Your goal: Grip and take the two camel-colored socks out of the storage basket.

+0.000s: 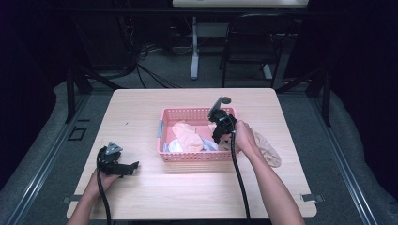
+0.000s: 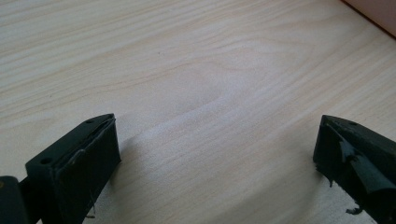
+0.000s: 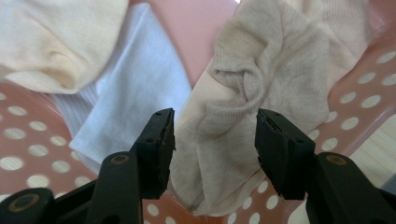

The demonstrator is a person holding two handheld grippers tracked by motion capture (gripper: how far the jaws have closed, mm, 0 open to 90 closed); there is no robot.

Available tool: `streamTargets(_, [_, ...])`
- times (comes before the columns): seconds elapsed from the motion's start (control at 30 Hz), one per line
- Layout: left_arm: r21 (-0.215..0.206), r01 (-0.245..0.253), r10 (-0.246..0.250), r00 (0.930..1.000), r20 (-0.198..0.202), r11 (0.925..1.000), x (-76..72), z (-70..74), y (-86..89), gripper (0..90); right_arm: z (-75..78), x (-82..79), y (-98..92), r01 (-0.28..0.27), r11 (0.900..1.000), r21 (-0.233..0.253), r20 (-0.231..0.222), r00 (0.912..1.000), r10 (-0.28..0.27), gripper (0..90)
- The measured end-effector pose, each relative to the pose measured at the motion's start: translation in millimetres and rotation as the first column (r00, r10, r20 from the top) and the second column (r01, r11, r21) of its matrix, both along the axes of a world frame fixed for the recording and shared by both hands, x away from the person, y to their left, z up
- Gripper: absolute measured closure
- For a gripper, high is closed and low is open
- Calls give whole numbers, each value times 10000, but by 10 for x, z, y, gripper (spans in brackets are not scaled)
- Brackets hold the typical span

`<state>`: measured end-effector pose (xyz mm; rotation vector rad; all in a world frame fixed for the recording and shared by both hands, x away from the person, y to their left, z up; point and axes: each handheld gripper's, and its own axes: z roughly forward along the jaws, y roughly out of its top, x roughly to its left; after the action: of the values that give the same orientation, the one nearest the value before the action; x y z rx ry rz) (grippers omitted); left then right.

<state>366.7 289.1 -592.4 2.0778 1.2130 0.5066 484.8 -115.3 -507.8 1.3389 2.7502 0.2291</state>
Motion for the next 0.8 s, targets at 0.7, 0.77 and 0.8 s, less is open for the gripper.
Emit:
streamTargets(0.7, [0, 3, -3, 10000, -1, 10000, 0, 0, 0, 2, -153, 80, 54, 238, 9968, -762, 62, 9997, -234, 599])
streamTargets(0.77, [1, 3, -3, 10000, -3, 10000, 0, 0, 0, 1, -167, 84, 55, 259, 9966, -786, 27, 9997, -257, 655])
streamTargets(0.8, [1, 5, -5, 10000, -3, 10000, 0, 0, 1, 1, -181, 80, 56, 374, 9966, -737, 141, 9992, -364, 708])
